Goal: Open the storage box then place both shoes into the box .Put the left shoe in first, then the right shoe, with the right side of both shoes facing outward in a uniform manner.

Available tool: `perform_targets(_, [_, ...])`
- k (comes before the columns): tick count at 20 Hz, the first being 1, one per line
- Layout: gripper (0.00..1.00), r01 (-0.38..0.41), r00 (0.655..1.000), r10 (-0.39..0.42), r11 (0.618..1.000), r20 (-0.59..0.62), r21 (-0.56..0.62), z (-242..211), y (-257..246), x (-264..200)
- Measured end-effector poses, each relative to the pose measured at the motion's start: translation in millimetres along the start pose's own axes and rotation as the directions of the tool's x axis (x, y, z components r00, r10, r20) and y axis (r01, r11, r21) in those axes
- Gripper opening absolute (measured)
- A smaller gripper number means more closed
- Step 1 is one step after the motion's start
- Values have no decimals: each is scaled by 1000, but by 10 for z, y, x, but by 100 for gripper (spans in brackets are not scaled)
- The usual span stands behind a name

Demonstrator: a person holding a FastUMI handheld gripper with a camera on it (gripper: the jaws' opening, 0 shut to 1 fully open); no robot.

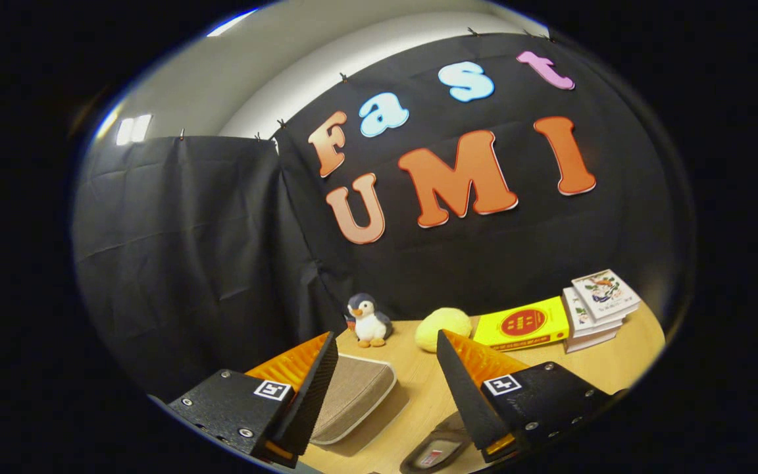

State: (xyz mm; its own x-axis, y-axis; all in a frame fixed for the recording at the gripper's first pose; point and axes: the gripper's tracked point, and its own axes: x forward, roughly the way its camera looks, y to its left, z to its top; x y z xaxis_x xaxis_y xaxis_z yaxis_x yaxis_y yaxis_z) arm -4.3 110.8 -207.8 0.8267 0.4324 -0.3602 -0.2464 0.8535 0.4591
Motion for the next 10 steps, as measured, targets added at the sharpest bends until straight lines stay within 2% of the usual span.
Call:
perform_targets(4, [91,-64,980,85,990,-178,123,-633,111,268])
perform_targets(10, [91,-97,911,177,970,-374,222,-1349,235,553])
